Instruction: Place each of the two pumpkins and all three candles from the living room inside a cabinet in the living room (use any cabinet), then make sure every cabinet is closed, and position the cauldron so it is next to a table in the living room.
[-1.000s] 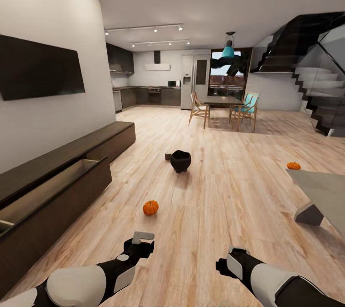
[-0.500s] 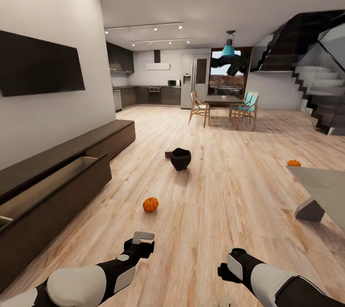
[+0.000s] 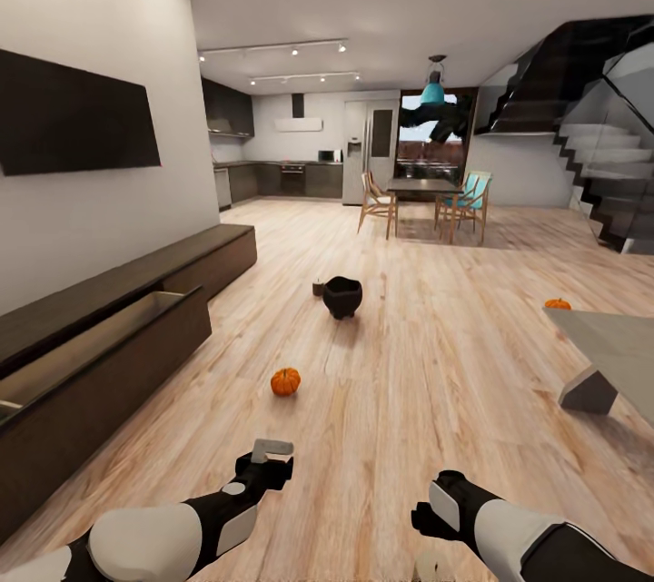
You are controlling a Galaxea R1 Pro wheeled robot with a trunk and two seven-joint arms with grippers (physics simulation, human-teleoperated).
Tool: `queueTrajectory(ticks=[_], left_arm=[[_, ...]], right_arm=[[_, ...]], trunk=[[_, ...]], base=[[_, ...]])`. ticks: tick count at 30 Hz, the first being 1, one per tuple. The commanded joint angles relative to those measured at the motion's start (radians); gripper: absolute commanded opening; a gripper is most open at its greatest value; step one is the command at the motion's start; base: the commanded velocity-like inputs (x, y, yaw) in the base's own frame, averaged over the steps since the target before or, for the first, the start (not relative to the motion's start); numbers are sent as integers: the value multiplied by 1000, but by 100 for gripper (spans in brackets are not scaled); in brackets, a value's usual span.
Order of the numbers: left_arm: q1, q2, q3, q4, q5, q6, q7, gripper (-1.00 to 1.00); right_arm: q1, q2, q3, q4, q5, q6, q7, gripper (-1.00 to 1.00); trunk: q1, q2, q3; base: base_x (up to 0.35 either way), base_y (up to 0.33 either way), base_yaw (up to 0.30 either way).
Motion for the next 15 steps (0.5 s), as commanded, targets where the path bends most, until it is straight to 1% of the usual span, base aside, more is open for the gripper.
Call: queueTrajectory(ticks=[1, 15], left_arm=[[-2, 0, -8, -4, 4, -5, 8, 100], [-2, 0, -8, -4, 4, -5, 8, 100]], right_arm=[[-1, 1, 9, -1, -10, 3, -4, 100], [-1, -3, 9, -1, -11, 17, -4, 100]], trunk=[[4, -8, -4], [57, -106, -48]], base=[[0, 0, 0], [0, 0, 0]])
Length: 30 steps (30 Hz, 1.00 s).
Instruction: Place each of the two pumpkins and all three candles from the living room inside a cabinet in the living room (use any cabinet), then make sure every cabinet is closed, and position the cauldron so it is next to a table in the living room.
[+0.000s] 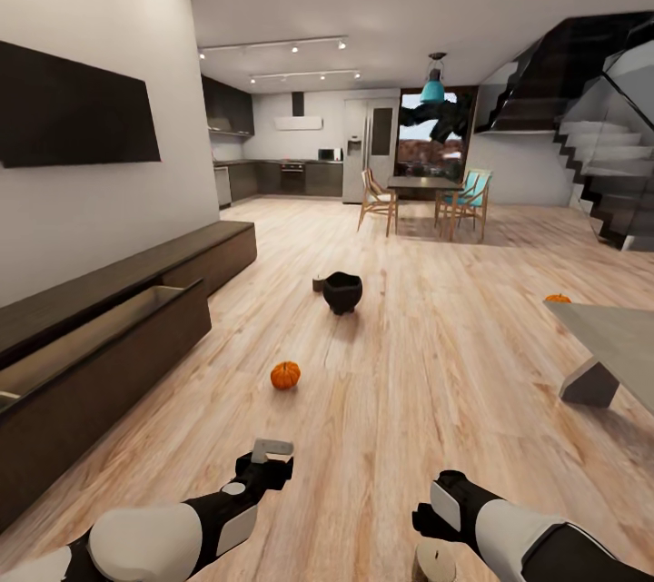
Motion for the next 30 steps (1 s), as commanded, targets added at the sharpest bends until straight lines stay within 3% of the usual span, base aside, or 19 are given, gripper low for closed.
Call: queueTrajectory(ticks=[1, 7, 8, 11, 13, 14, 16, 21, 22, 29, 30], left_arm=[[-2, 1, -8, -4, 4, -5, 7, 100], [-2, 0, 1, 5, 16, 39, 0, 100], [-3, -7, 1, 11, 22, 86, 0, 100], [-7, -60, 2, 85, 32, 215, -4, 100], [-37, -86, 3, 141, 47, 342, -18, 100], [-68, -90, 4, 158, 82, 447, -34, 100], [-90, -90, 4, 172, 139, 505, -50, 100], [-99, -90, 4, 176, 162, 431, -61, 100], [-100, -90, 4, 175, 166, 351, -67, 100], [-101, -90, -1, 172, 166, 89, -122, 100], [-101, -90, -2, 171, 166, 16, -126, 100]], right_arm=[[-1, 0, 8, 0, -10, 4, -4, 100], [-1, 1, 8, 0, -10, 4, -4, 100], [-1, 2, 9, 0, -10, 4, -4, 100], [-1, 4, 9, 0, -10, 4, -4, 100], [-1, 4, 10, 0, -10, 4, -4, 100], [-1, 5, 10, 0, -10, 4, -6, 100], [-1, 5, 10, 0, -10, 4, -10, 100], [-1, 5, 10, 0, -9, 4, -12, 100], [-1, 5, 10, 0, -9, 4, -13, 100], [-1, 5, 10, 0, -9, 4, -14, 100], [-1, 5, 10, 0, -9, 4, -14, 100]], trunk=[[4, -8, -4], [13, -23, -26], [14, -23, -30], [15, -24, -41], [16, -24, -49], [16, -24, -53], [17, -25, -61], [19, -26, -80], [20, -26, -84], [23, -28, -111], [24, -28, -115]], base=[[0, 0, 0], [0, 0, 0], [0, 0, 0], [0, 0, 0], [0, 0, 0], [0, 0, 0], [0, 0, 0], [0, 0, 0], [0, 0, 0], [0, 0, 0], [0, 0, 0]])
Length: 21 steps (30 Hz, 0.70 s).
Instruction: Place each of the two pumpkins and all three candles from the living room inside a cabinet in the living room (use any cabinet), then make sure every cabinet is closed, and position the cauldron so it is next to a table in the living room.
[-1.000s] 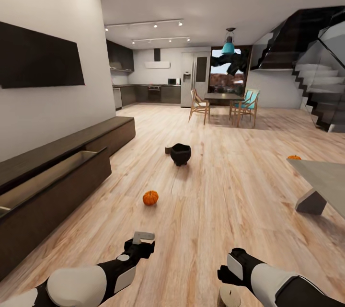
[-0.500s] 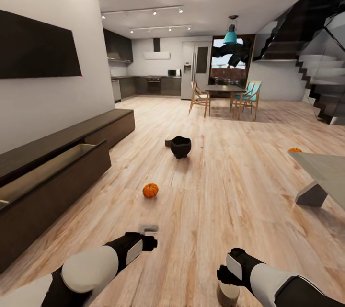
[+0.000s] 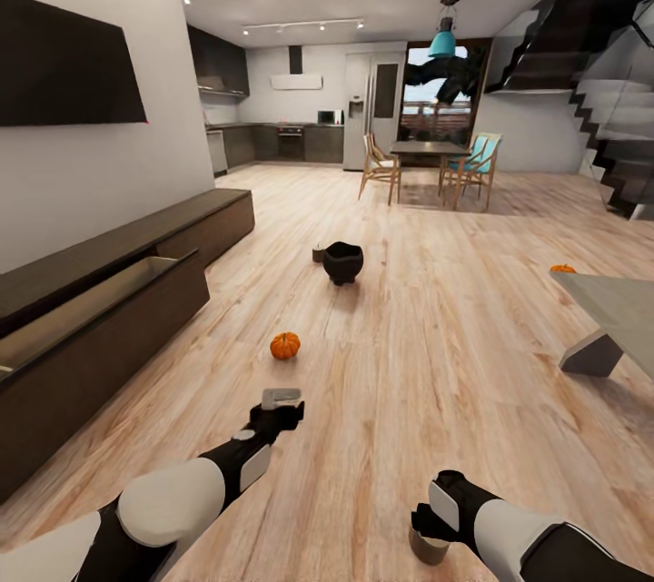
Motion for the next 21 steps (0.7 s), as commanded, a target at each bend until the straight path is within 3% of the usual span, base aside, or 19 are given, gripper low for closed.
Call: queueTrajectory(ticks=[1, 4, 7, 13, 21], left_arm=[[0, 0, -9, -2, 9, -65, -1, 100], [0, 0, -9, -3, 8, -140, 1, 100], [0, 0, -9, -7, 6, -168, 16, 100], [0, 0, -14, -13, -45, -182, 83, 100], [0, 0, -15, -15, -65, -182, 95, 100]], right_arm=[[-1, 0, 9, 0, -10, 3, -4, 100], [-1, 1, 9, 0, -9, 3, -5, 100], [-1, 1, 9, 0, -3, 3, -6, 100], [-1, 1, 9, 0, 2, 2, -6, 100], [-1, 1, 9, 0, 3, 0, -6, 100]], trunk=[[0, 0, -1], [0, 0, -1], [0, 0, -1], [0, 0, -1], [0, 0, -1]], base=[[0, 0, 0], [0, 0, 0], [5, 0, 0], [252, 0, 0], [338, 6, 0]])
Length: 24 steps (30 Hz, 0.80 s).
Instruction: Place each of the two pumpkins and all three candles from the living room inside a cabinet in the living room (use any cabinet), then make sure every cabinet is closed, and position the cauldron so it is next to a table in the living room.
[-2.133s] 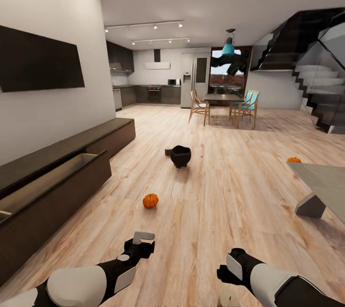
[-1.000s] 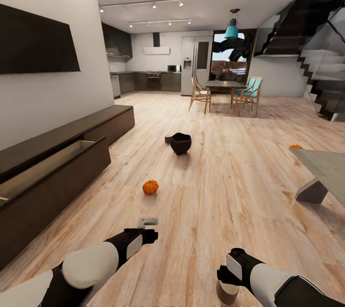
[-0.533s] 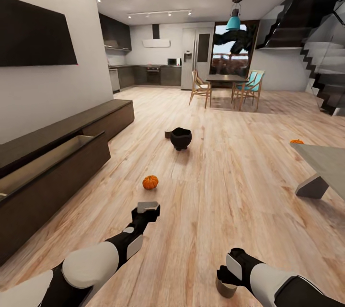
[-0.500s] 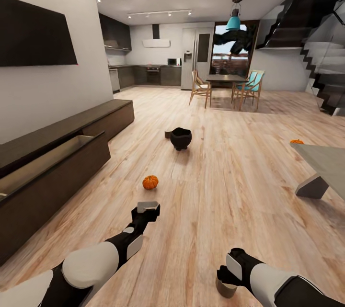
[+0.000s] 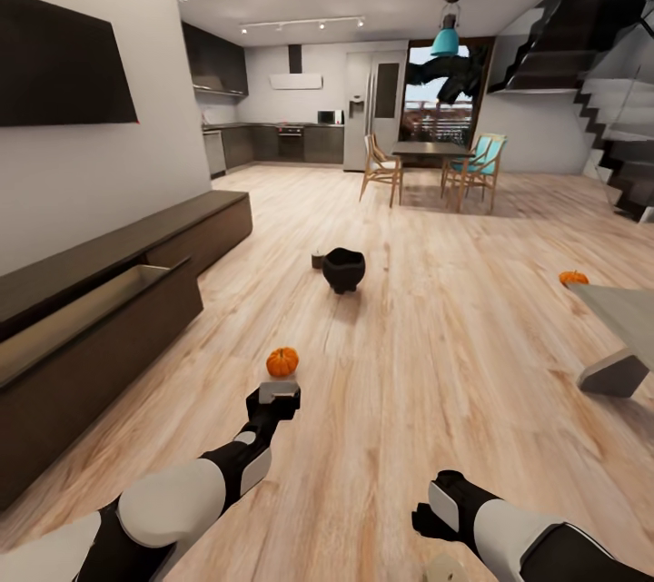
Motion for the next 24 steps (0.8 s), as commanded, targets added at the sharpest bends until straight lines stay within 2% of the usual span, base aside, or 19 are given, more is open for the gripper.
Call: queueTrajectory(ticks=[1, 4, 8, 24], left_arm=[[-1, 0, -8, -2, 0, -2, 10, 100], [-1, 0, -8, -2, -1, 5, 10, 100], [-1, 0, -8, -24, -1, 3, 8, 100], [-1, 0, -8, -45, -1, 4, 17, 100]], right_arm=[[-1, 0, 8, 0, -10, 3, -4, 100], [-1, 0, 8, 0, -10, 3, -4, 100], [-1, -1, 8, 0, -9, 3, -4, 100], [-1, -1, 9, 0, -9, -2, -4, 100]], trunk=[[0, 0, -1], [0, 0, -1], [0, 0, -1], [8, -4, -63]], base=[[345, 45, 0], [320, 16, 0], [94, 3, 0], [4, 0, 0]])
